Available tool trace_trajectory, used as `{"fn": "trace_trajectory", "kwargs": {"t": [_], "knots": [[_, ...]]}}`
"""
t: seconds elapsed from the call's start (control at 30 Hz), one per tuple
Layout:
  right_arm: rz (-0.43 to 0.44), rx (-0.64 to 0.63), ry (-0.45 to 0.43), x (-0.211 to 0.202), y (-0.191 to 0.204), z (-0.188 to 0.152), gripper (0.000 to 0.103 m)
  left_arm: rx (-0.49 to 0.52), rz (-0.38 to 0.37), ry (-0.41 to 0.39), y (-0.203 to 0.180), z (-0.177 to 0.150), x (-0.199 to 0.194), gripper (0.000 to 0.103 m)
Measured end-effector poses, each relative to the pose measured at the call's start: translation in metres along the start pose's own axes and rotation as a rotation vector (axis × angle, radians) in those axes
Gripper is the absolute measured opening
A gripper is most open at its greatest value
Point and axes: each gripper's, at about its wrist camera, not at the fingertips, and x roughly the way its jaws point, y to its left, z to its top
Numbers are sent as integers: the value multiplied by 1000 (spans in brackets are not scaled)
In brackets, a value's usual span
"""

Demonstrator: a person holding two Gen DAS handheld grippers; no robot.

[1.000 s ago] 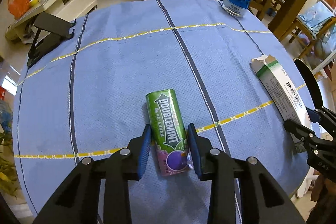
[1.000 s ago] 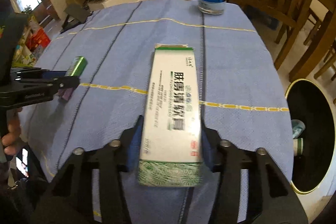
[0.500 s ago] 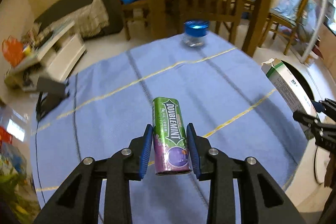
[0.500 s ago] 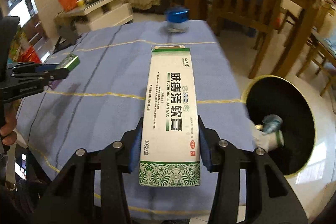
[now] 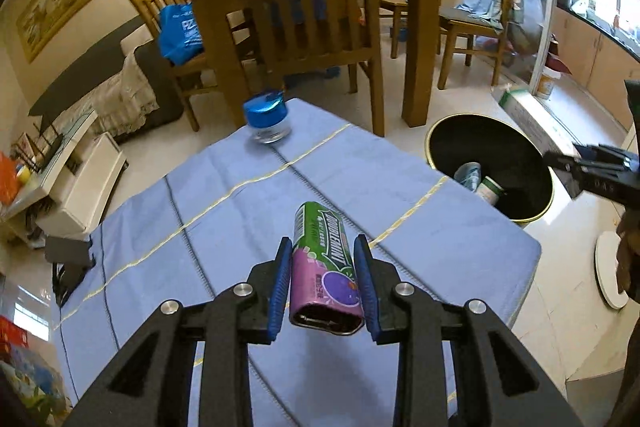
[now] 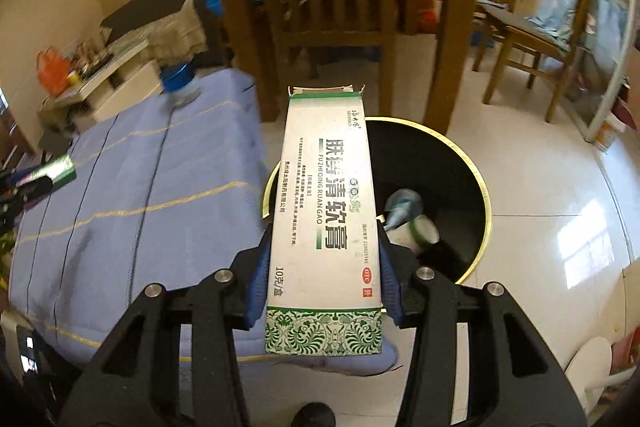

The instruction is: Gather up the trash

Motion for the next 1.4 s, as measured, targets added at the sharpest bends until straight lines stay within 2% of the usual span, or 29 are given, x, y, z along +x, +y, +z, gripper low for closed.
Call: {"fn": "trace_trajectory", "kwargs": {"t": [0.1, 0.17, 0.23, 0.27, 0.3, 0.5, 0.8, 0.9, 1.13, 1.17, 1.2, 1.27, 1.4], "knots": [[-51, 25, -49, 5, -19, 5, 46, 20, -5, 5, -12, 5, 4, 29], [-92, 32, -44, 17, -28, 10, 48, 37, -4, 6, -19, 6, 4, 29], [-116, 34, -12, 33, -35, 11, 55, 58, -3, 2, -26, 7, 4, 29], [-112, 54, -16, 35, -40, 10, 68, 67, -3, -1, -29, 8, 4, 29], [-107, 74, -24, 36, -45, 9, 71, 74, -3, -2, -32, 9, 4, 29], [-69, 154, -15, 40, -65, -3, 67, 86, -9, 12, -41, 11, 11, 29], [-53, 135, -13, 24, -56, -30, 68, 136, -51, 13, -76, 30, 28, 29], [-51, 138, -27, 18, -55, -34, 74, 160, -74, 15, -98, 45, 39, 29], [-64, 203, -59, 3, -78, -38, 75, 145, -153, -12, -136, 98, 62, 30], [-70, 210, -57, 2, -83, -40, 75, 132, -175, -19, -139, 104, 63, 32], [-76, 214, -54, 1, -86, -42, 75, 123, -194, -24, -141, 108, 64, 48], [-86, 218, -46, 1, -92, -46, 76, 106, -230, -47, -146, 117, 64, 58], [-91, 253, -23, 5, -103, -58, 76, 123, -271, -74, -155, 120, 54, 59]]}}
